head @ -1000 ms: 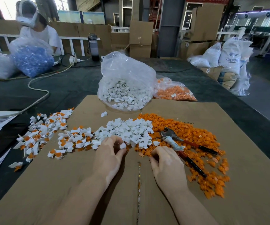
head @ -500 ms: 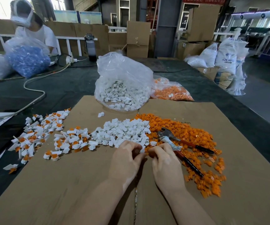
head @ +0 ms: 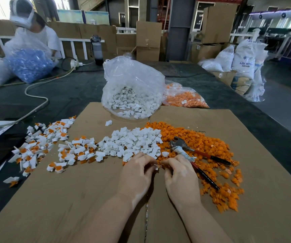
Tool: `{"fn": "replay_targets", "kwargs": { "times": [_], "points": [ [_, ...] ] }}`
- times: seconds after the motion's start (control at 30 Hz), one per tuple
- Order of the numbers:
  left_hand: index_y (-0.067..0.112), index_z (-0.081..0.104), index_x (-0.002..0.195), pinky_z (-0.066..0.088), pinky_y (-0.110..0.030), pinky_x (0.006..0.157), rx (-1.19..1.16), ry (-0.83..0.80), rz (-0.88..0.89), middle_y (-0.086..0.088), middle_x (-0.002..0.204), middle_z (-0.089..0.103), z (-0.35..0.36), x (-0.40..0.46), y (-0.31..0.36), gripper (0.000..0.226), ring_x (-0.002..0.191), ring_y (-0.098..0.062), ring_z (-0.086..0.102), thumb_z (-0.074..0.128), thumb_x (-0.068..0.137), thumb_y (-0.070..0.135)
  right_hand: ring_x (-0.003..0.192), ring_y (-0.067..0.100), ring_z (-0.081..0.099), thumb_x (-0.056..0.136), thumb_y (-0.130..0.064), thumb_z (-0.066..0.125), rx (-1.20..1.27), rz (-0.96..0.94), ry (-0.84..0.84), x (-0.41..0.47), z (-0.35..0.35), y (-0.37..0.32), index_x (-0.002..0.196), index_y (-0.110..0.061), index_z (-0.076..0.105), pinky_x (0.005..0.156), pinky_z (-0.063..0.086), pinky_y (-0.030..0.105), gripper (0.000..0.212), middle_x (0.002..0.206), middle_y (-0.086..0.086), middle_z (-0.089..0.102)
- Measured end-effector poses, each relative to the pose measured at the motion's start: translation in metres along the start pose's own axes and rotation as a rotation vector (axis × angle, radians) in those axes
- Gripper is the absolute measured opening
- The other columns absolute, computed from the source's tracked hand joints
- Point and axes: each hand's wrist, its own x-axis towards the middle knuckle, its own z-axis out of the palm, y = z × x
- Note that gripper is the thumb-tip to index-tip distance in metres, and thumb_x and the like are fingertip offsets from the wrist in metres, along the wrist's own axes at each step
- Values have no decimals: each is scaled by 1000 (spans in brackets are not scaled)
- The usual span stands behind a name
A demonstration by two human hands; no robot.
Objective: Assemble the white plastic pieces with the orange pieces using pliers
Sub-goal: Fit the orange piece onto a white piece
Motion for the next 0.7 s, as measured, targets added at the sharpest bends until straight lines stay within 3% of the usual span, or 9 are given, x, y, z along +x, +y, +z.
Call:
{"fn": "replay_targets", "kwargs": {
  "times": [0.2,0.43,0.7],
  "points": [
    [19,73,88,33,-2,70,-7,0,21,9,81,61,-1,-2,2,8,77,-1,48,67,83,22,71,23,62,71,-7,78,-60,23,-30,-2,1,-2,75,-8,70,63,52,33,9,72,4,64],
    [19,72,92,32,-2,72,6,-37,56,6,87,62,-1,-4,0,10,79,-2,48,67,84,22,70,24,61,78,-1,72,-35,55,-1,-2,2,-1,75,-6,66,62,51,35,7,72,5,65],
    [15,70,101,30,2,76,-63,-111,172,26,84,46,-4,-8,5,22,85,19,46,72,79,12,77,22,60,85,-4,64,-1,97,-20,-1,3,3,83,-7,67,68,48,33,4,79,4,66]
  ]
}}
